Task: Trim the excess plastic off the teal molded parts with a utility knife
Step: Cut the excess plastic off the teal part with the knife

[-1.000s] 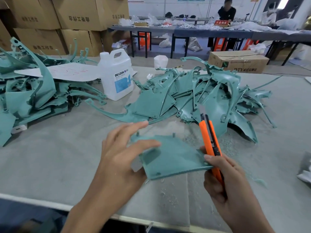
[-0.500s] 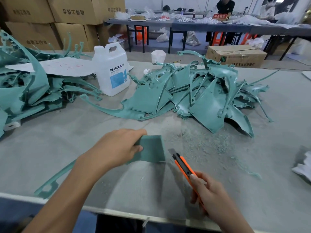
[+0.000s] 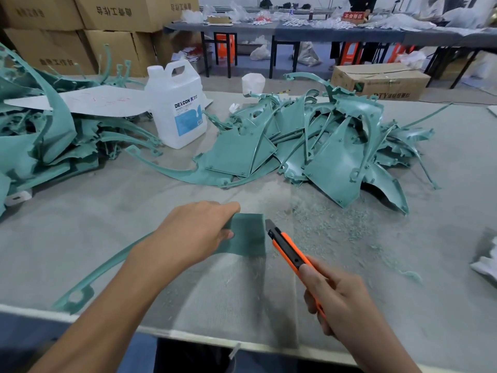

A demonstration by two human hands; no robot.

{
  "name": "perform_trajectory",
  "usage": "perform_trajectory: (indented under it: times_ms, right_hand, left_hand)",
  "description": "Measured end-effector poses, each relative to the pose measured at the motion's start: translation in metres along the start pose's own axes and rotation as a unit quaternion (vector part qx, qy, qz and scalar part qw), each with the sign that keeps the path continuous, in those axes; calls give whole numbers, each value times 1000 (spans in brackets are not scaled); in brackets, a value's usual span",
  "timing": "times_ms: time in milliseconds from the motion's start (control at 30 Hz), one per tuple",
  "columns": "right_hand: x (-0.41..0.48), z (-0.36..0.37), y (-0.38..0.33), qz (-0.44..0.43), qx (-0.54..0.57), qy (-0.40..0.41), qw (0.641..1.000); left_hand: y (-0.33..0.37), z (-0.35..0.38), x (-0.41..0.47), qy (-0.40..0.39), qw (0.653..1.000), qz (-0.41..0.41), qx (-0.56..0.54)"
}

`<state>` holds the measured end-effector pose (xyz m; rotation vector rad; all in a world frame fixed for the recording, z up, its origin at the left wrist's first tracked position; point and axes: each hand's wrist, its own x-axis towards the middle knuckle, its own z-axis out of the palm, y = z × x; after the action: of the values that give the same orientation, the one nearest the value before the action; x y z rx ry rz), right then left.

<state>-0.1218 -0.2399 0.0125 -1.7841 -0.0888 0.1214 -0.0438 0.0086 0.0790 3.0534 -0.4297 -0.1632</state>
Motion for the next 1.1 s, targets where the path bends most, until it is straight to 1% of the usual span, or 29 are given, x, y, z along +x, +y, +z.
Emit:
perform_trajectory:
  times_ms: [133,167,233,267,300,333,400,533,600,667,733,767,867,967,1000,1067,1100]
  right_hand:
    - [-10,-11,-20,21,110,-54,992]
    - [-11,-11,-18,26,124,-48,991]
    - [-8,-4,-8,33,121,10,992]
    - [-5,1,-1,45,104,44,993]
    - [-2,5,8,53,74,58,994]
    - [-1,9,16,61,44,49,996]
    - [-2,17,19,61,23,19,998]
    - [-8,18,-7,17,100,-9,995]
    - [-8,16,-14,21,138,-23,990]
    - [-4,17,-10,43,168,10,985]
    - [0,23,2,80,152,51,984]
    - [0,27,6,90,136,55,985]
    - [-5,35,5,70,128,30,989]
    - [-9,27,-12,45,182,-14,982]
    - [-9,24,-17,43,202,-13,978]
    - [-2,19,-23,35,237,22,971]
    - [3,16,-23,35,236,49,970]
  left_hand:
    - [-3,2,-3,-9,1000,-13,-13]
    - [-2,2,-4,-9,1000,-13,-14]
    - [-2,3,-4,-3,1000,-13,-13]
    - [-2,3,-4,-2,1000,-13,-14]
    - [-3,2,-4,-1,1000,-13,-15]
    - [-3,2,-4,-2,1000,-11,-16]
    - [-4,3,-4,-4,1000,-10,-23]
    - [-8,7,-5,-4,999,-19,-40]
    - [-10,7,-6,-3,999,-20,-47]
    - [-11,8,-7,5,999,-17,-48]
    - [-10,8,-8,11,999,-14,-45]
    - [-9,9,-8,14,999,-11,-42]
    - [-10,10,-8,20,999,-10,-45]
    - [-12,10,-11,19,998,-10,-54]
    - [-12,9,-12,21,998,-5,-52]
    - [-11,6,-15,31,998,6,-54]
    - [-9,4,-17,37,997,17,-60]
